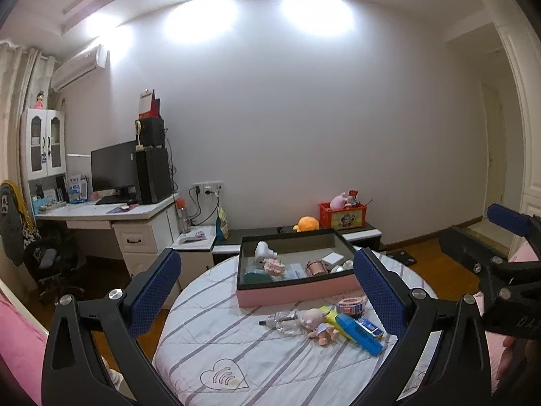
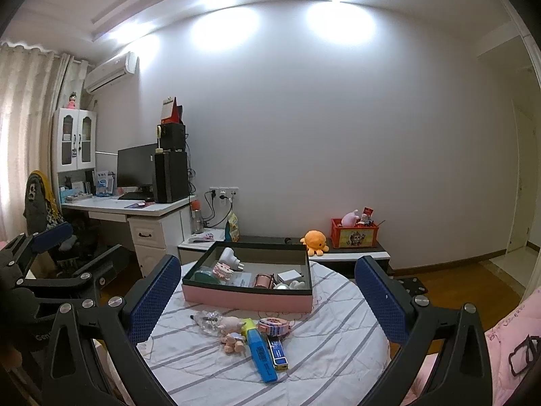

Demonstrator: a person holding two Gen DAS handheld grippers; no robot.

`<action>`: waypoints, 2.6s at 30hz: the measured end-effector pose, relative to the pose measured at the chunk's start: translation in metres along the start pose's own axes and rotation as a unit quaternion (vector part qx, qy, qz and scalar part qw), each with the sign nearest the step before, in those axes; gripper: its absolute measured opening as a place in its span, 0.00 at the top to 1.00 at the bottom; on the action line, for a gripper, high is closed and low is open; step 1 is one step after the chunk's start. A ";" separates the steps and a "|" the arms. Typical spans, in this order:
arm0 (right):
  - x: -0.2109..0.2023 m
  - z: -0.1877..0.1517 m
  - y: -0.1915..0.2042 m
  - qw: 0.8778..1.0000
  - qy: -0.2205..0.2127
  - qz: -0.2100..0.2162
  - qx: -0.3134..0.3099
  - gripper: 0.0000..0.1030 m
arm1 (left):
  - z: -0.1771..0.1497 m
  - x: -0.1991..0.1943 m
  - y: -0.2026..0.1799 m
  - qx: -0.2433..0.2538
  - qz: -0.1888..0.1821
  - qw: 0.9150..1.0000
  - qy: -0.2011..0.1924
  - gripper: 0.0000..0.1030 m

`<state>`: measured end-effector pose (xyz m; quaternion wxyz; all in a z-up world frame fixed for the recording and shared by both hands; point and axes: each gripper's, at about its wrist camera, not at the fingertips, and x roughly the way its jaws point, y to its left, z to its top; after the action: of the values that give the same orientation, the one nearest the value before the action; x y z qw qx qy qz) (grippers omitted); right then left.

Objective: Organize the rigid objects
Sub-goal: 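Move both tools back toward the items left on the bed, then grasp the blue highlighter with right tool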

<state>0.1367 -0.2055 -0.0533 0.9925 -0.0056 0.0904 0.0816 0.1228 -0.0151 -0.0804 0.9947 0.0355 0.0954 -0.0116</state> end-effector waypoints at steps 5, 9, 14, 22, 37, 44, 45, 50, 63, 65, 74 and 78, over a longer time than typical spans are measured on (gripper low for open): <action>0.014 -0.009 -0.009 1.000 0.021 -0.010 0.008 0.00 | -0.011 0.017 0.011 -0.015 0.002 1.000 0.025 0.00; 0.032 -0.022 -0.015 0.999 0.048 -0.018 0.011 0.00 | -0.027 0.039 0.019 -0.023 0.006 0.998 0.057 0.00; 0.067 -0.052 -0.023 0.994 0.105 -0.023 0.014 0.00 | -0.054 0.070 0.032 -0.029 0.013 0.994 0.109 0.00; 0.136 -0.107 -0.032 0.975 0.219 -0.026 0.014 0.00 | -0.087 0.113 0.039 -0.035 0.013 0.984 0.173 0.00; 0.178 -0.148 -0.007 0.955 0.293 0.038 -0.025 0.44 | -0.109 0.145 0.038 -0.018 0.007 0.974 0.225 0.00; 0.174 -0.147 -0.016 0.951 0.302 0.062 -0.014 0.58 | -0.111 0.147 0.028 0.009 0.005 0.971 0.239 0.00; 0.172 -0.147 -0.017 0.951 0.301 0.063 -0.013 0.58 | -0.112 0.148 0.027 0.010 0.004 0.971 0.240 0.00; 0.161 -0.150 -0.027 0.949 0.309 0.058 -0.006 0.54 | -0.112 0.150 0.018 0.012 -0.008 0.969 0.247 0.00; 0.139 -0.149 -0.038 0.948 0.304 0.091 0.010 0.78 | -0.114 0.149 -0.005 0.021 -0.041 0.965 0.259 0.00; 0.135 -0.146 -0.045 0.953 0.290 0.086 0.021 0.78 | -0.115 0.151 -0.005 0.009 -0.051 0.964 0.260 0.00; 0.156 -0.139 -0.081 0.958 0.277 0.054 0.050 0.83 | -0.119 0.190 -0.004 -0.039 -0.075 0.954 0.287 0.00; 0.170 -0.142 -0.090 0.956 0.281 0.060 0.066 0.83 | -0.124 0.214 -0.001 -0.042 -0.051 0.950 0.304 0.00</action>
<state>0.2915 -0.2708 -0.2237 0.9185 0.0424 0.3708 0.1304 0.3089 -0.0108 -0.2431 0.9174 -0.0093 0.3951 -0.0469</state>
